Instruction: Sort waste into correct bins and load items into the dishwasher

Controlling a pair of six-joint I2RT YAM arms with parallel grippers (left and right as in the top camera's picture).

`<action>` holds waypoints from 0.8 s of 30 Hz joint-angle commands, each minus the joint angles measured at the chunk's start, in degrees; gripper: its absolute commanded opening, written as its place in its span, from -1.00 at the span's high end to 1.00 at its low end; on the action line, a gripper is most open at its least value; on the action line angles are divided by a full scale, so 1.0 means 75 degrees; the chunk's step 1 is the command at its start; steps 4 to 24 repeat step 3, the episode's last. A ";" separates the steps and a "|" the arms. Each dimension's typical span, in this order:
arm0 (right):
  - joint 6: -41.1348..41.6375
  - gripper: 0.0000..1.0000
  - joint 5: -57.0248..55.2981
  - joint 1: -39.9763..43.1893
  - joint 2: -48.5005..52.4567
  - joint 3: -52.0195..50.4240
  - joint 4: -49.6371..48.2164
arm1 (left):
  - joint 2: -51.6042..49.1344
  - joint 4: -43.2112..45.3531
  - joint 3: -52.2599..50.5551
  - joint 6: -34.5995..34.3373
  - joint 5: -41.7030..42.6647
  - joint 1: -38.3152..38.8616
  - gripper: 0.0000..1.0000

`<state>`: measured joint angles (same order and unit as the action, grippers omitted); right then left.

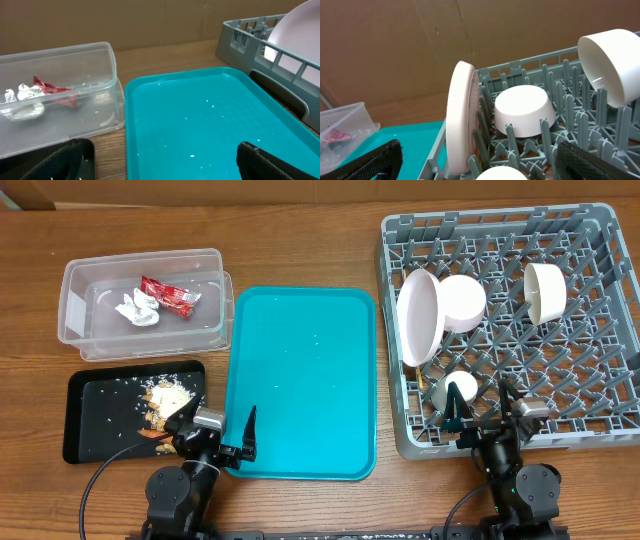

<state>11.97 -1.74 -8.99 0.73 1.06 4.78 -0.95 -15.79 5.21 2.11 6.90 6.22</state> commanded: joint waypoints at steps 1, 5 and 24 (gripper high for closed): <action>0.0006 -1.00 -0.0006 0.0038 -0.0076 -0.0082 -0.0032 | 0.0087 0.0058 -0.0061 0.0119 0.0076 -0.0090 -1.00; 0.0006 -1.00 -0.0006 0.0038 -0.0076 -0.0082 -0.0032 | 0.0087 0.0058 -0.0061 0.0119 0.0076 -0.0090 -1.00; 0.0006 -1.00 -0.0006 0.0038 -0.0076 -0.0082 -0.0032 | 0.0087 0.0058 -0.0061 0.0119 0.0076 -0.0090 -1.00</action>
